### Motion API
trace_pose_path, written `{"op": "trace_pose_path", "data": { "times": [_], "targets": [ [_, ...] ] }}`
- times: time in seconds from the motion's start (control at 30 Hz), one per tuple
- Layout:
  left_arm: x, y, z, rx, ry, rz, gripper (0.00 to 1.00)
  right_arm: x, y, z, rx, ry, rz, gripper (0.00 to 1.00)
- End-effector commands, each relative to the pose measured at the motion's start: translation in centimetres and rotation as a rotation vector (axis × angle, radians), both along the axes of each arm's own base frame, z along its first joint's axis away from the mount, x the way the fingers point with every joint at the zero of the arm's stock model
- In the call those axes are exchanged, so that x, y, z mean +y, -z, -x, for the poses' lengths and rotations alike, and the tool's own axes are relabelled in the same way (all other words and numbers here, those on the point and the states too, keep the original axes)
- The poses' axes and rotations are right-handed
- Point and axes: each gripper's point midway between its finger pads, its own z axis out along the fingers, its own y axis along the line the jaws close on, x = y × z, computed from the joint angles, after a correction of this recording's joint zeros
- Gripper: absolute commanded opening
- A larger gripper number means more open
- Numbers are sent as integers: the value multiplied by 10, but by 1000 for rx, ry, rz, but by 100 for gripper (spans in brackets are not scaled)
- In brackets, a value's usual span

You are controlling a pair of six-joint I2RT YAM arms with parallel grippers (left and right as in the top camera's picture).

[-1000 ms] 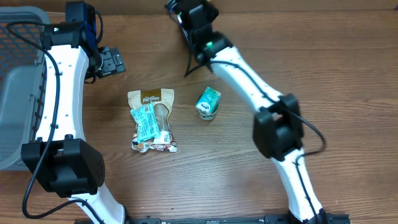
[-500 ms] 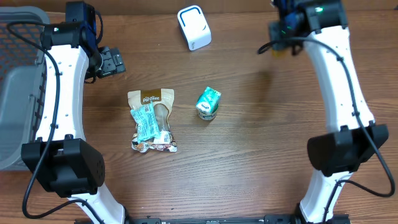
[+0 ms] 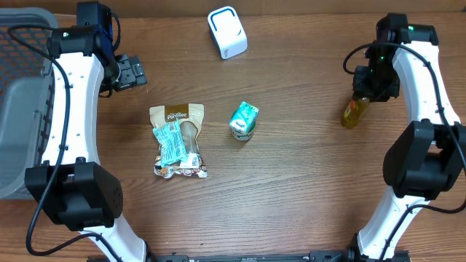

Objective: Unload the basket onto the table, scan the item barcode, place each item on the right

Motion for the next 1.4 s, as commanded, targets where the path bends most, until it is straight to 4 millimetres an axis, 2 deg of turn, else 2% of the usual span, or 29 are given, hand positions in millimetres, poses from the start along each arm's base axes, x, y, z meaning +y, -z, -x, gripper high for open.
{"op": "trace_pose_path", "data": {
  "times": [0.0, 0.13, 0.2, 0.23, 0.27, 0.3, 0.4, 0.5, 0.57, 0.63, 0.73, 0.8, 0.83, 0.97, 1.1, 1.13, 1.2, 1.37],
  "targets": [
    [-3, -8, -3, -22, 17, -3, 99, 4, -5, -10, -54, 4, -10, 9],
    [-3, -8, -3, -22, 17, -3, 100, 4, -5, -15, -74, 4, -8, 18],
    [-3, -8, -3, -22, 18, -3, 99, 4, -5, -13, -68, 3, -9, 30],
    [-3, -8, -3, -22, 18, -3, 100, 4, -5, -13, -67, 3, -8, 38],
    [-3, -8, -3, -22, 17, -3, 99, 4, -5, -13, -66, 3, -9, 52],
    [-3, -8, -3, -22, 18, -3, 99, 4, -5, -13, -66, 3, -9, 58],
    [-3, -8, -3, -22, 18, -3, 100, 3, -5, -15, -73, 4, -5, 74],
    [-3, -8, -3, -22, 17, -3, 100, 2, -9, -21, -101, 4, -1, 84],
    [-3, -8, -3, -22, 17, -3, 100, 0, -23, -30, -143, 4, 9, 87],
    [-3, -8, -3, -22, 18, -3, 99, -2, -49, -43, -216, 24, 21, 89],
    [-3, -8, -3, -22, 17, -3, 100, 3, -105, -66, -378, 62, 5, 90],
    [-3, -8, -3, -22, 17, -3, 100, 23, -128, -72, -436, 26, -80, 86],
    [-3, -8, -3, -22, 17, -3, 99, 41, -135, -73, -452, -4, -148, 83],
    [-3, -8, -3, -22, 17, -3, 100, 97, -135, -60, -399, -97, -317, 80],
    [-3, -8, -3, -22, 17, -3, 100, 154, -131, -35, -302, -192, -428, 81],
    [-3, -8, -3, -22, 17, -3, 99, 161, -131, -31, -291, -206, -434, 83],
    [-3, -8, -3, -22, 17, -3, 100, 187, -130, -20, -259, -258, -448, 100],
    [-3, -8, -3, -22, 18, -3, 100, 230, -126, 0, -186, -247, -488, 100]
  ]
}}
